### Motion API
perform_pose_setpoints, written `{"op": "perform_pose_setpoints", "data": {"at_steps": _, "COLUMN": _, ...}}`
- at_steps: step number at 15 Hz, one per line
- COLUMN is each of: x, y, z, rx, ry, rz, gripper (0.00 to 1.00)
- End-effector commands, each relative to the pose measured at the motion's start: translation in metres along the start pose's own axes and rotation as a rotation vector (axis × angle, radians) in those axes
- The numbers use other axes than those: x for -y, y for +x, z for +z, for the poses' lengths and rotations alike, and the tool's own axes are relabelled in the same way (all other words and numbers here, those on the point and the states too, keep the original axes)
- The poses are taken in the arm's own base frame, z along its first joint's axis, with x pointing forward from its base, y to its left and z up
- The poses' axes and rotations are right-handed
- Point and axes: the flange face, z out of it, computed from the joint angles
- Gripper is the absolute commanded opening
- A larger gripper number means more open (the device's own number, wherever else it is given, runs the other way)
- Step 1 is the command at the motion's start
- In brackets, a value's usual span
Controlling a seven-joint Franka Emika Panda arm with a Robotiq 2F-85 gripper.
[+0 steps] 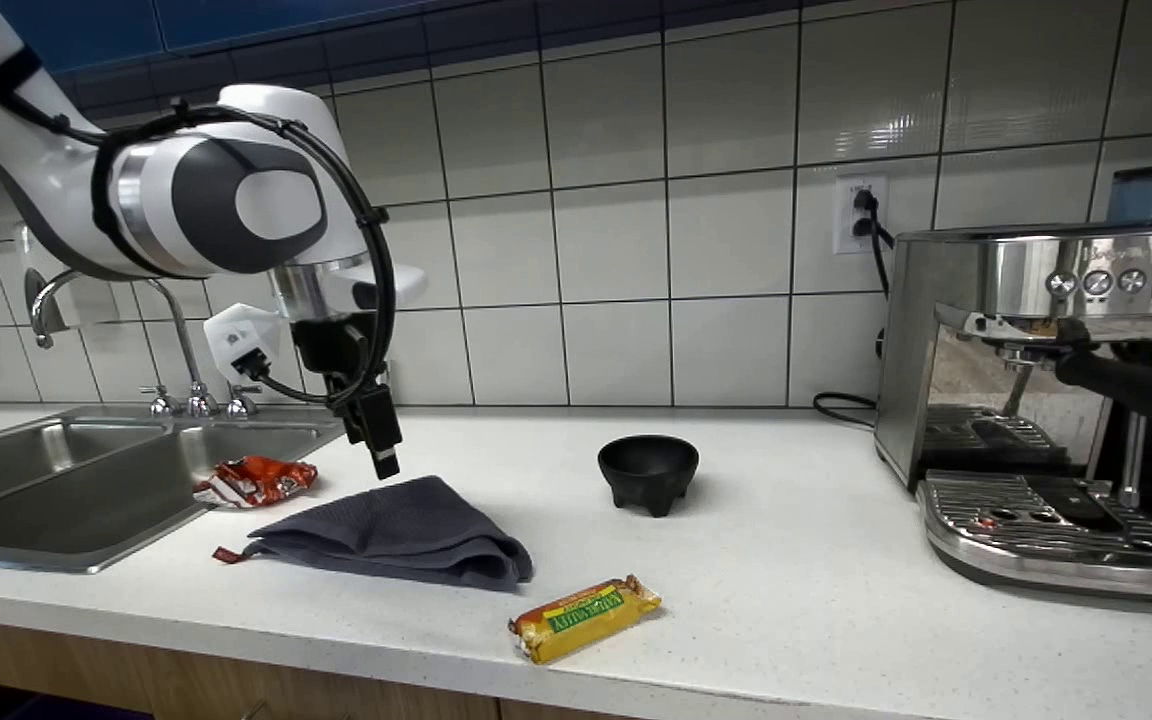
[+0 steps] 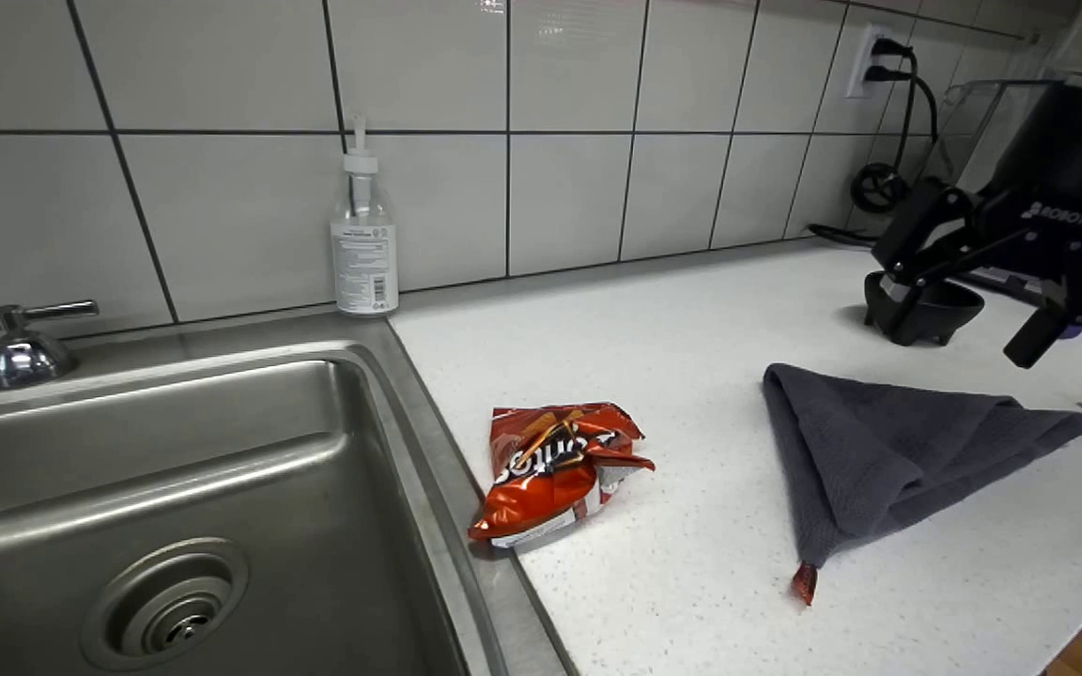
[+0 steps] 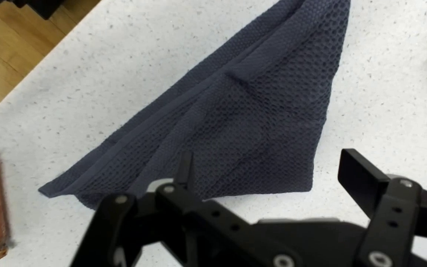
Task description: Fold the grey towel twice
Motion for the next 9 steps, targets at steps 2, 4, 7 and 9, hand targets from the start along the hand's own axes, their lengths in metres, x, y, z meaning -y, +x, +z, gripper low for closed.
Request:
{"op": "perform_pose_setpoints", "data": {"at_steps": 2, "x": -0.015, "y": 0.011, "z": -0.015, "rx": 0.035, "ry": -0.001, "rz": -0.048, "gripper": 1.00}}
{"op": "perform_pose_setpoints", "data": {"at_steps": 4, "x": -0.022, "y": 0.013, "z": -0.020, "rx": 0.050, "ry": 0.000, "rz": -0.080, "gripper": 1.00}}
{"op": "perform_pose_setpoints", "data": {"at_steps": 7, "x": -0.032, "y": 0.017, "z": -0.026, "rx": 0.060, "ry": -0.011, "rz": -0.111, "gripper": 1.00}}
{"op": "perform_pose_setpoints", "data": {"at_steps": 9, "x": -0.037, "y": 0.018, "z": -0.029, "rx": 0.074, "ry": -0.013, "rz": -0.128, "gripper": 1.00}}
